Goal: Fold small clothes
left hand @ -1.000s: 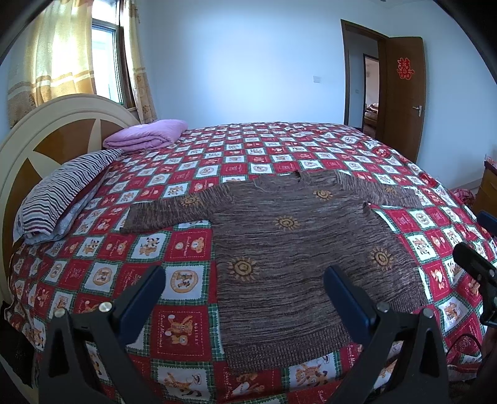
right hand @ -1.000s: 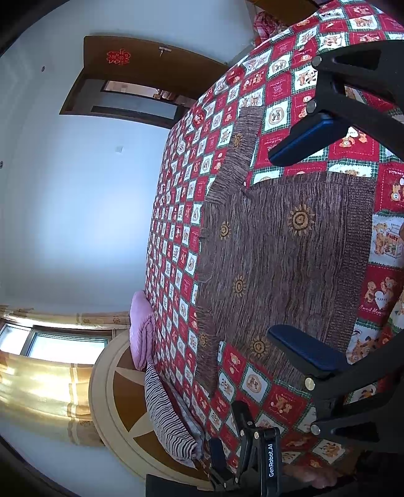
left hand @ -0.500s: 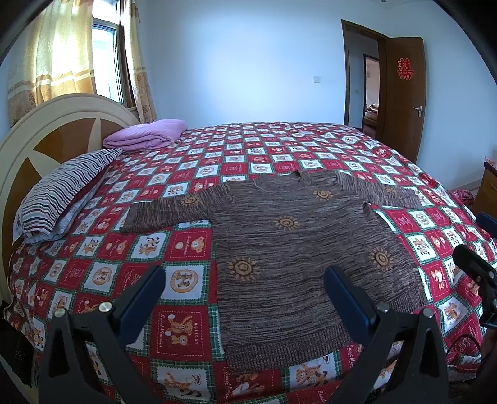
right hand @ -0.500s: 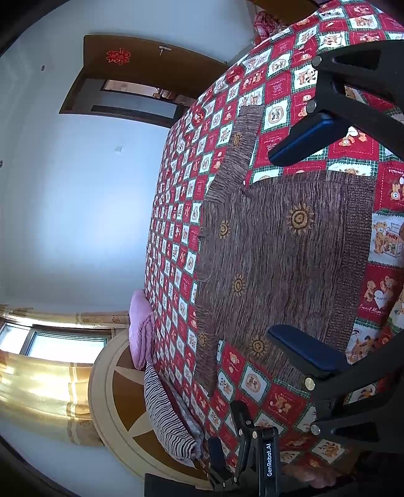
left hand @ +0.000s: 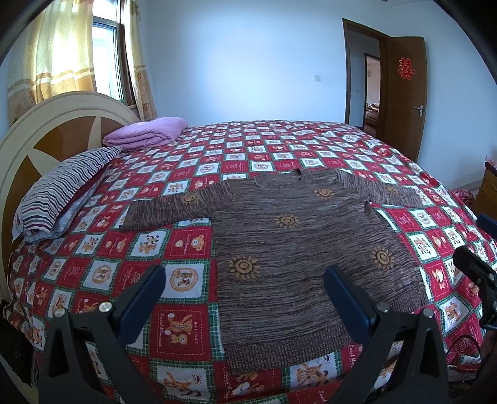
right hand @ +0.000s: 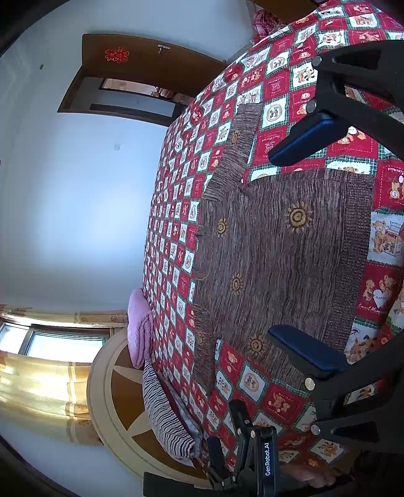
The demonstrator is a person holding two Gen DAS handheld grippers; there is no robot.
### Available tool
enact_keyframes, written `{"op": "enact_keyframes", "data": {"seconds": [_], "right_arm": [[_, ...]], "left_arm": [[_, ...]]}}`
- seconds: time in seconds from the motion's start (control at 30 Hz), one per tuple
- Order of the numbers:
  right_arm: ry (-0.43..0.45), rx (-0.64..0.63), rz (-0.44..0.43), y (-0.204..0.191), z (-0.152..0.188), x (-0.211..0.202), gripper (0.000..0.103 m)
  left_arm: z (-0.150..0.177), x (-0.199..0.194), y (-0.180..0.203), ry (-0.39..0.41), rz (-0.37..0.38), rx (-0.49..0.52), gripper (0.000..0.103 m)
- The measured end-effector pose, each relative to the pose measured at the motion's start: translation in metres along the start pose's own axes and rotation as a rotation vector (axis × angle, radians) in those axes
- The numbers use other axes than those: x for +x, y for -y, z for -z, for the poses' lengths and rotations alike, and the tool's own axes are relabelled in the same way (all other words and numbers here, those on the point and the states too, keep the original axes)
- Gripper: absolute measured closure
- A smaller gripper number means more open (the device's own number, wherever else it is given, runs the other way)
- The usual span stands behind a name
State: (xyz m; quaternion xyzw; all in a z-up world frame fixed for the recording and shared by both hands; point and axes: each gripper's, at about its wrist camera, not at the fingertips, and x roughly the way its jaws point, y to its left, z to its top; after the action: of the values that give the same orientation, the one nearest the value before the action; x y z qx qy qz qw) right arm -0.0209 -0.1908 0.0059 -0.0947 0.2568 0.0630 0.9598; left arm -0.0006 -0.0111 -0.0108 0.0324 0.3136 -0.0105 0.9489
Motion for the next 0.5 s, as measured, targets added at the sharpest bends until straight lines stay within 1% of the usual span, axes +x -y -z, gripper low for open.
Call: {"op": "enact_keyframes", "data": {"seconds": [0.5], "right_arm": [[-0.006, 0.000, -0.011, -0.0012, 0.0013, 0.0026, 0.001]], "left_arm": [[0.0005, 0.0010, -0.0011, -0.002, 0.001, -0.001, 0.000]]}}
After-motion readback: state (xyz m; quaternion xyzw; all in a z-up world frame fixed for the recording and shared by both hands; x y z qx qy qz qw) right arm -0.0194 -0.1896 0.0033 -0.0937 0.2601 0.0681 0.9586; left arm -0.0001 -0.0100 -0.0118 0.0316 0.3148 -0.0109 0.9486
